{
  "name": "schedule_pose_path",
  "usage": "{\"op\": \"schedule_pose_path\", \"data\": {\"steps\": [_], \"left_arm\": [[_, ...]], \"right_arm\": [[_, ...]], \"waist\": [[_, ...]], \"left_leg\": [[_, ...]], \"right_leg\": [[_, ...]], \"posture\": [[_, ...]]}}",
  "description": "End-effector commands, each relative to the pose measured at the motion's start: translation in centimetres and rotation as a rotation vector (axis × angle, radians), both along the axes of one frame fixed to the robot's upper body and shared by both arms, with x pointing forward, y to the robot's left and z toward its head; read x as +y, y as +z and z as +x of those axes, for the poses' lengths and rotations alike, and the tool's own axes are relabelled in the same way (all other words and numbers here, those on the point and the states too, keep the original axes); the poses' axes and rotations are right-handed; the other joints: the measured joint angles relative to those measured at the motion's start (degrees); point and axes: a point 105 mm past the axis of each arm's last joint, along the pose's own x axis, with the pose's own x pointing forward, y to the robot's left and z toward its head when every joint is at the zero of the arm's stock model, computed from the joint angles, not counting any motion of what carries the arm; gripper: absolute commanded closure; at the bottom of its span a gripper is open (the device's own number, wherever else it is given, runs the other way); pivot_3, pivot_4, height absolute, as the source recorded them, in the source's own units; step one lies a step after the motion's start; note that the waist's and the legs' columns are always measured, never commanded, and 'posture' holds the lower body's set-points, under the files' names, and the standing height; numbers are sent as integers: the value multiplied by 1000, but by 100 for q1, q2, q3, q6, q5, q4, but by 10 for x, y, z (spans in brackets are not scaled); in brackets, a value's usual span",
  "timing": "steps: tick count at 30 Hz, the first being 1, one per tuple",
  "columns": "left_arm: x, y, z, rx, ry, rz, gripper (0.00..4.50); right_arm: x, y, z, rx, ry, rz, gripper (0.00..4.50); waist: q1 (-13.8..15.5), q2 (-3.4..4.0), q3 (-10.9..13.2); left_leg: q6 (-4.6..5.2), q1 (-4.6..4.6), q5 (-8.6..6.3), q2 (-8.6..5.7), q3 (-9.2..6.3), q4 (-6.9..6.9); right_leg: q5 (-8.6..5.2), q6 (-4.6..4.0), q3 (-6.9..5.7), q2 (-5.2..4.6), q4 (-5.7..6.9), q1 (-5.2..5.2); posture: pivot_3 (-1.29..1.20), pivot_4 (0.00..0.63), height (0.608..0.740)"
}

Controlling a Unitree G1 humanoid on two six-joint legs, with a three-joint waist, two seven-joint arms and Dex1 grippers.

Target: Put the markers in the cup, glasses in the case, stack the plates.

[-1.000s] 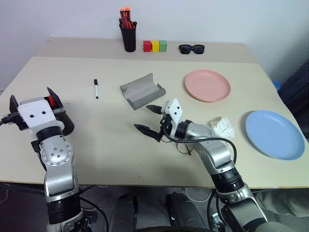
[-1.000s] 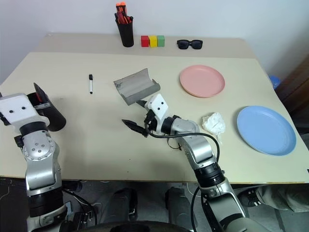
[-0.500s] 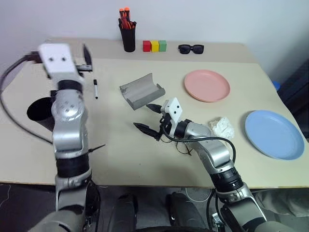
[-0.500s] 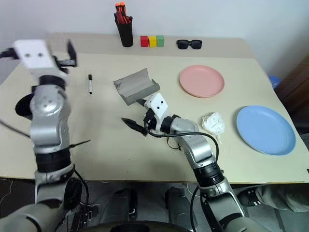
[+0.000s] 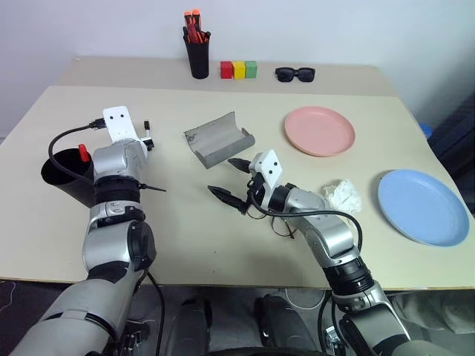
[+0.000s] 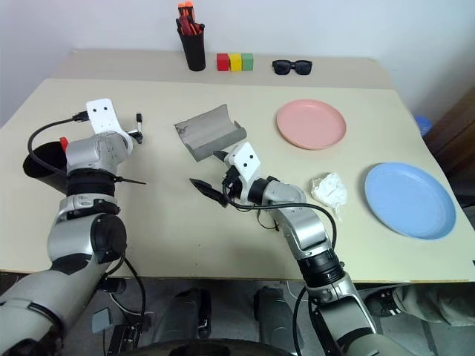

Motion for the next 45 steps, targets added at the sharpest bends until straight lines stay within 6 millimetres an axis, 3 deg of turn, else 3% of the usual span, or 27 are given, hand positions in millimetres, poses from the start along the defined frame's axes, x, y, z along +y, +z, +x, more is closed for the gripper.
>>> {"op": "schedule_pose_path", "data": {"steps": [1,4,7,14,16,20,23,29,35,38,42,45], "left_arm": [[-3,17,10,-63,-29,-2,229],[-8,14,14,-72,-55,-49,229],[-11,12,16,-74,-70,-63,1033],[-13,23,21,-133,-105,22,4419],[-15,30,23,-186,-115,10,4419],[-28,41,27,-234,-130,-46,2986],[-39,36,28,-199,-144,-56,1572],[-55,10,25,-80,-161,-100,1572],[-65,0,23,-25,-184,-136,1572],[-65,-1,22,-13,-177,-135,2386],[-64,1,23,-20,-179,-113,4389],[-66,14,27,-85,-206,-51,4455]], "right_arm": [[0,14,-2,-49,1,36,0],[-1,15,-2,-49,1,36,0],[-1,15,-1,-49,1,34,0],[-1,14,-2,-40,-1,42,0],[-1,14,-2,-39,-2,43,0],[-2,13,-2,-34,-4,44,0],[-2,13,-2,-32,-3,44,0],[-2,13,-1,-33,-3,41,0],[-3,13,-1,-33,-4,39,0],[-3,13,-2,-32,-6,40,0],[-3,13,-2,-28,-6,42,0],[-2,12,-2,-26,-4,43,0]], "waist": [[0,0,0],[-1,0,0],[-5,1,0],[-7,1,0],[-6,0,0],[-4,0,0],[0,0,0],[-9,0,0],[-9,0,0],[-5,1,0],[9,0,0],[8,0,0]], "left_leg": [[0,0,0,0,0,0],[0,0,0,0,1,0],[0,0,0,0,2,-1],[-1,0,0,0,1,-1],[-1,0,0,0,1,-1],[-1,0,0,0,2,-1],[-1,-1,0,0,2,0],[-1,-1,0,-1,1,0],[-1,0,0,-1,1,0],[-1,0,0,-1,1,0],[-1,0,1,-2,1,0],[-1,0,1,-2,1,0]], "right_leg": [[0,0,0,0,0,0],[0,0,0,1,0,0],[0,0,0,1,0,0],[0,0,-1,2,2,-1],[0,0,0,2,1,-1],[0,0,0,1,2,-1],[0,0,0,1,2,-1],[0,0,0,2,2,-1],[0,0,0,2,3,-2],[0,0,0,2,3,-2],[0,0,0,1,3,-1],[0,0,0,1,3,-1]], "posture": [[0,150,725],[0,150,725],[0,150,725],[0,150,725],[0,150,725],[0,150,725],[0,150,725],[0,150,725],[0,150,725],[0,150,725],[0,150,725],[0,150,725]]}}
